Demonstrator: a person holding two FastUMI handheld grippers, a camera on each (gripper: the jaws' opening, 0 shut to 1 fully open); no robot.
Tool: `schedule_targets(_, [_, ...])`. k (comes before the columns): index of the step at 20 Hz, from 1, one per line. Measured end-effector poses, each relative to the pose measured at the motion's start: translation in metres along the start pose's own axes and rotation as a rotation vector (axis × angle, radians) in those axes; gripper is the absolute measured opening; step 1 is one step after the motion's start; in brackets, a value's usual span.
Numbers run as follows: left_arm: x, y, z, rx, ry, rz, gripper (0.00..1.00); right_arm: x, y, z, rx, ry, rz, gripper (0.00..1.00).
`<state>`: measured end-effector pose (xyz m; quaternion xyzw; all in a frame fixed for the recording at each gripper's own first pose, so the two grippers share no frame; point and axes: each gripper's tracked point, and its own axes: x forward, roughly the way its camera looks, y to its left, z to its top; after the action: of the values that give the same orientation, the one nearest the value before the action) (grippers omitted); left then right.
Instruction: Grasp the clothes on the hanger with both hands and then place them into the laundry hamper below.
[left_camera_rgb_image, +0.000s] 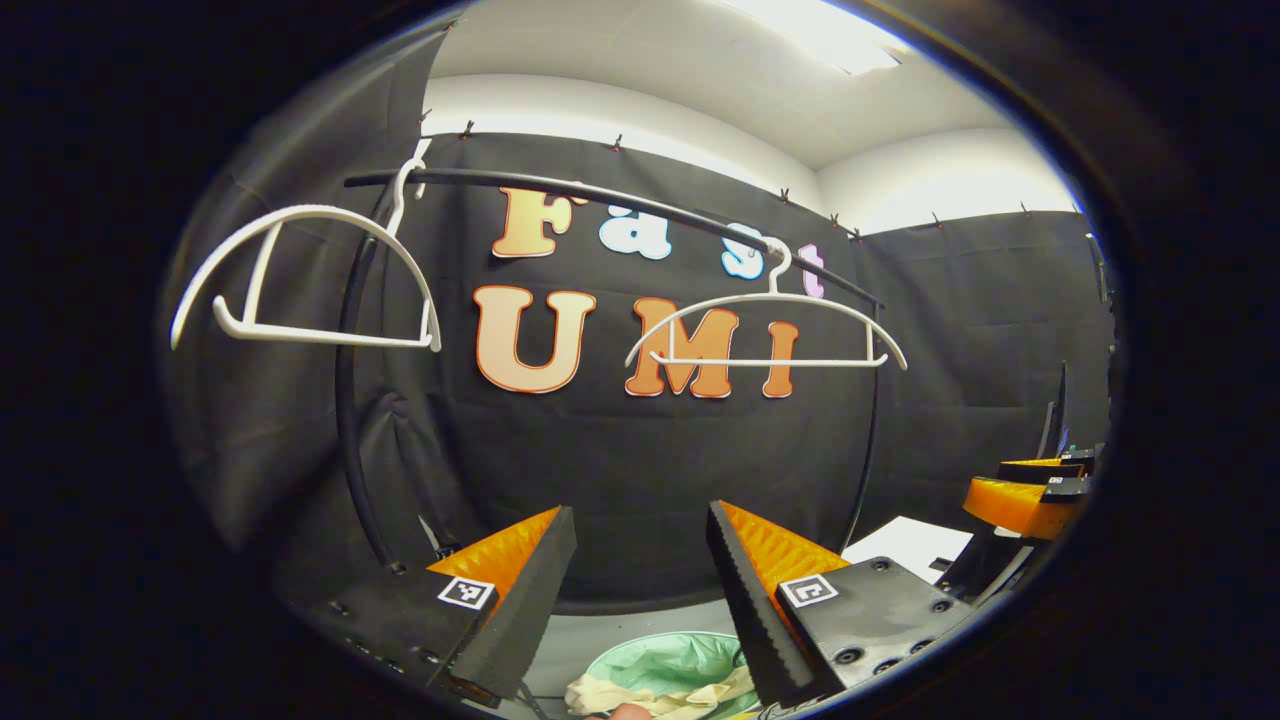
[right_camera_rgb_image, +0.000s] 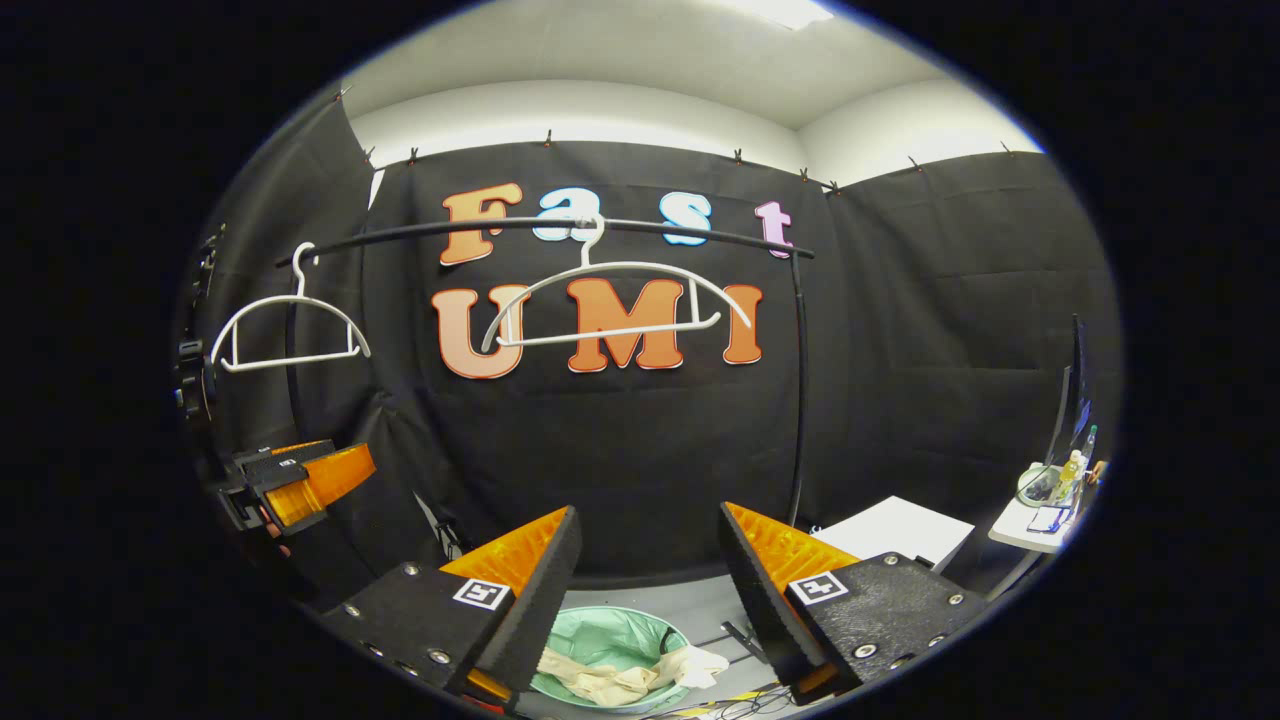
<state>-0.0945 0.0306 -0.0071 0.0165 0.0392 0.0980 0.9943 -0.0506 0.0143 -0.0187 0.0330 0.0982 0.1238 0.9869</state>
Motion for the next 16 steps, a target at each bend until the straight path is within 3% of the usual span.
schedule_targets(7, [-0.005, -0.008, 0.027, -0.015, -0.042, -0.013, 0.92, -0.016, -0.029, 0.034, 0.008, -0.086, -0.042, 0.86])
schedule_targets(9, [-0.006, -0.011, 0.028, -0.009, -0.047, -0.013, 0.87, -0.015, -0.032, 0.028, 0.024, -0.074, -0.043, 0.86])
schedule_targets(10, [-0.005, -0.01, 0.027, -0.009, -0.047, -0.013, 0.94, -0.014, -0.032, 0.026, 0.033, -0.07, -0.042, 0.86])
schedule_targets(15, [-0.001, -0.009, 0.023, -0.027, -0.026, -0.01, 0.95, -0.012, -0.038, 0.023, 0.041, -0.061, -0.047, 0.86])
schedule_targets(16, [0.0, -0.009, 0.023, -0.032, -0.023, -0.012, 0.99, -0.01, -0.038, 0.022, 0.042, -0.059, -0.05, 0.86])
